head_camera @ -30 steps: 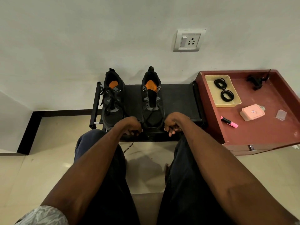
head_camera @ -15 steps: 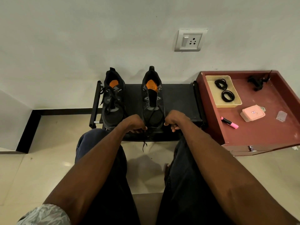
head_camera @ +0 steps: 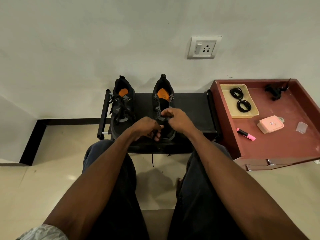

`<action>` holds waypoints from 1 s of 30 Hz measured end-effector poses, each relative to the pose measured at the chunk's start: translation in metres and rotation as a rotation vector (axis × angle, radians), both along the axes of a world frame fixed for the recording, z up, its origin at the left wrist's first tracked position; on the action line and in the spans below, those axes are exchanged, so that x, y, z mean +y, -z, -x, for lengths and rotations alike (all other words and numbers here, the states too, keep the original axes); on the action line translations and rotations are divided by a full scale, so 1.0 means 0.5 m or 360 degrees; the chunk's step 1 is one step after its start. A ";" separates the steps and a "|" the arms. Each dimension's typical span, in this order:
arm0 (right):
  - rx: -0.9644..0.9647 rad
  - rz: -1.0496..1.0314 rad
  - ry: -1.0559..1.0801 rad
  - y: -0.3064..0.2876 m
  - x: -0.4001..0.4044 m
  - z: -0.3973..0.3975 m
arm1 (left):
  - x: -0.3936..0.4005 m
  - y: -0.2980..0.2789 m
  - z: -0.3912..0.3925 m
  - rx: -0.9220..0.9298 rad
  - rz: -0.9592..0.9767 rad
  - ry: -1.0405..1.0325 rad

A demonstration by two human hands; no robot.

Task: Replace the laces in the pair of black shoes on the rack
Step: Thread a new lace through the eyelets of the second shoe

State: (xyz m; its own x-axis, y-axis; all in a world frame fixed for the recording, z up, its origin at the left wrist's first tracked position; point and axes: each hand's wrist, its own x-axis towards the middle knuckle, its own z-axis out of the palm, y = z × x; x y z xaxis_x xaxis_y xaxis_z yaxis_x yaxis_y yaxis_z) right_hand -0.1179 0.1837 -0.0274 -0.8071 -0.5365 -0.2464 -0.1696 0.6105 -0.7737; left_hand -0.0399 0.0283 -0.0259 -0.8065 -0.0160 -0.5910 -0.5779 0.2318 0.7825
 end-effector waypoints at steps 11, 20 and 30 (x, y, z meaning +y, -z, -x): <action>0.0013 -0.0129 0.0393 0.002 0.012 0.021 | -0.072 -0.027 -0.005 0.0108 0.0166 -0.0233; 0.0455 -0.0423 0.0362 0.010 -0.003 0.017 | -0.038 0.015 0.031 0.0296 0.0345 -0.0353; 0.0287 -0.0481 0.0590 0.007 0.017 0.060 | -0.037 -0.004 0.047 0.0209 0.0236 -0.0244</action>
